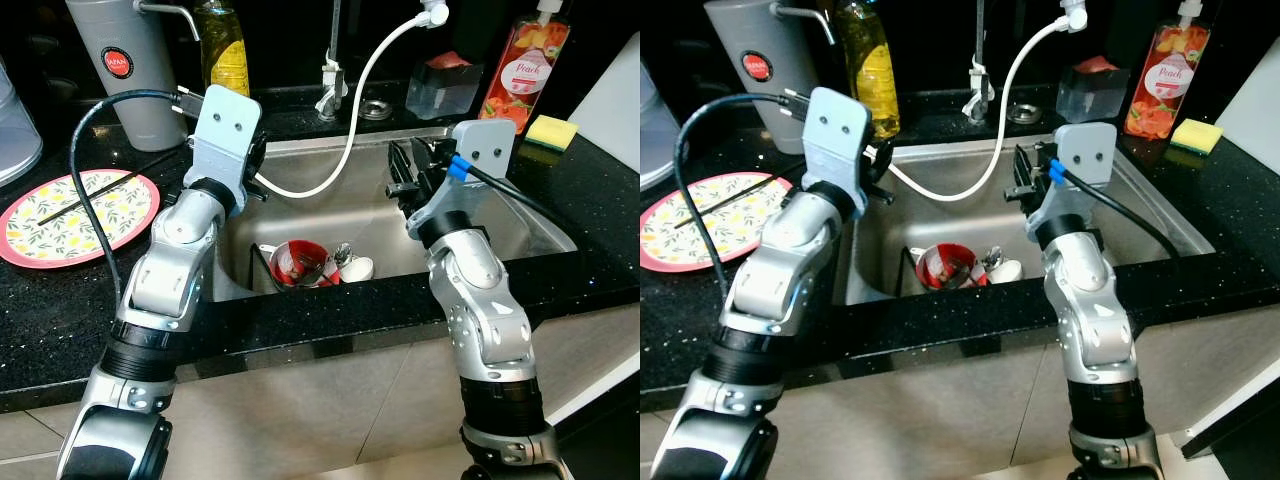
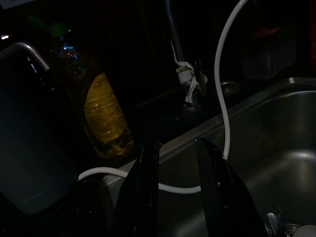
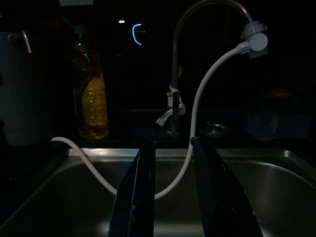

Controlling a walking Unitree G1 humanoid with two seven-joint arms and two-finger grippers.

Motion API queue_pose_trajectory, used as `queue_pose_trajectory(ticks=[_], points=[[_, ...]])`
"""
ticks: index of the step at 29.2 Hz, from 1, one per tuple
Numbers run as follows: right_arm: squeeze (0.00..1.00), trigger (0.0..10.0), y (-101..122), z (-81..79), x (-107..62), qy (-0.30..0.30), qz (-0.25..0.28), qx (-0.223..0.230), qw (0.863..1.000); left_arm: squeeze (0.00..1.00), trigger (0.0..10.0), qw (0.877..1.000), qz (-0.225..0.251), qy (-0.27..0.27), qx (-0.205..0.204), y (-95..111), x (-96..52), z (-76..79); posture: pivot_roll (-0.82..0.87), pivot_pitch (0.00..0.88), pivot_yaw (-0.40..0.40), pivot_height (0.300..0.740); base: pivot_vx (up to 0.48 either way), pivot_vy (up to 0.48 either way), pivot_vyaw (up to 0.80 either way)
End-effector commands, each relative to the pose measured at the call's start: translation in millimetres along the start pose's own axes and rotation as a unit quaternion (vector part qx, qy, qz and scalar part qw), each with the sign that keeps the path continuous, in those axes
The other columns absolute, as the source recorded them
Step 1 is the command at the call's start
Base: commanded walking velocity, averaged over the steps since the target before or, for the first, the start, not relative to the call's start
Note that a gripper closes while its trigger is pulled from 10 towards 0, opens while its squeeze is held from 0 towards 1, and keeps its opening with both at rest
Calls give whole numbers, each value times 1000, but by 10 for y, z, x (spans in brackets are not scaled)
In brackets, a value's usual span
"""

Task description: Kitchen organization

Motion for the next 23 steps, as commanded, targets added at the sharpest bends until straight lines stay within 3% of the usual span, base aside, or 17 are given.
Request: queue_pose_trajectory(ticks=[1, 23], points=[[0, 10000, -6, -1, 23, 0, -2, 1, 1000, 0, 10000, 1000, 8, -2, 1, 42, 28, 25, 38, 0, 4, 740, 0, 0, 0], [0, 10000, -17, -3, 18, 0, -3, 3, 1000, 0, 10000, 1000, 7, -2, 0, 32, 30, 24, 38, 0, 5, 740, 0, 0, 0]])
Point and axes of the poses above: a point about 5 cm out from each wrist's last joint towards the gripper, its own x axis pointing out of the wrist towards the gripper, its own y axis along the axis of the wrist's last joint, z = x × y, the point moved 2 cm from there along x, pointing out of the wrist towards the gripper, and after that the axes turned 2 degrees about x, right-handed, at the moved point
